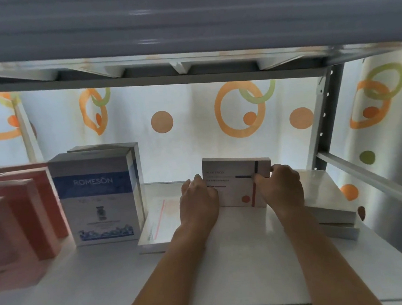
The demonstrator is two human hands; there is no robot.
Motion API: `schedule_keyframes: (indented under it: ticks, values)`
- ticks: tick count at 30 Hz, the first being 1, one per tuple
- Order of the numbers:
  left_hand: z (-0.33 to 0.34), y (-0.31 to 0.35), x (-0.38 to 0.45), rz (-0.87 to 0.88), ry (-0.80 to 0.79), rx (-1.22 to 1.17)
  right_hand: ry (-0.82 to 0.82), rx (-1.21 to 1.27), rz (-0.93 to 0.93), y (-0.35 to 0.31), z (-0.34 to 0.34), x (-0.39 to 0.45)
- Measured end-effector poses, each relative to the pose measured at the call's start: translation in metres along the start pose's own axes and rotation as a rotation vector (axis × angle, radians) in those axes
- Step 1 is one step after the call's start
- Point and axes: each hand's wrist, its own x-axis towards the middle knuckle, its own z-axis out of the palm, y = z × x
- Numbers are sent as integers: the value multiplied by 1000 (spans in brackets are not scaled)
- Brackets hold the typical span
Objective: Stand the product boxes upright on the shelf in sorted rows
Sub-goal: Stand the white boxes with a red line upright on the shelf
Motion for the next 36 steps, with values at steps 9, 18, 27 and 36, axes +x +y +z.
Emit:
schedule_keyframes:
  ticks: [9,18,27,36]
  values:
    - [-5,3,-9,34,30,-26,44,95,-27,-3,-7,-3]
    - [-36,-10,-51,89,-52,109,247,147,-217,-7,-13,-23]
    - [-68,-35,-94,126,-298,463,197,233,-270,-21,-23,-51]
    - [-105,-42,-137,353,-267,373,-322,202,-323,-25,-14,-106]
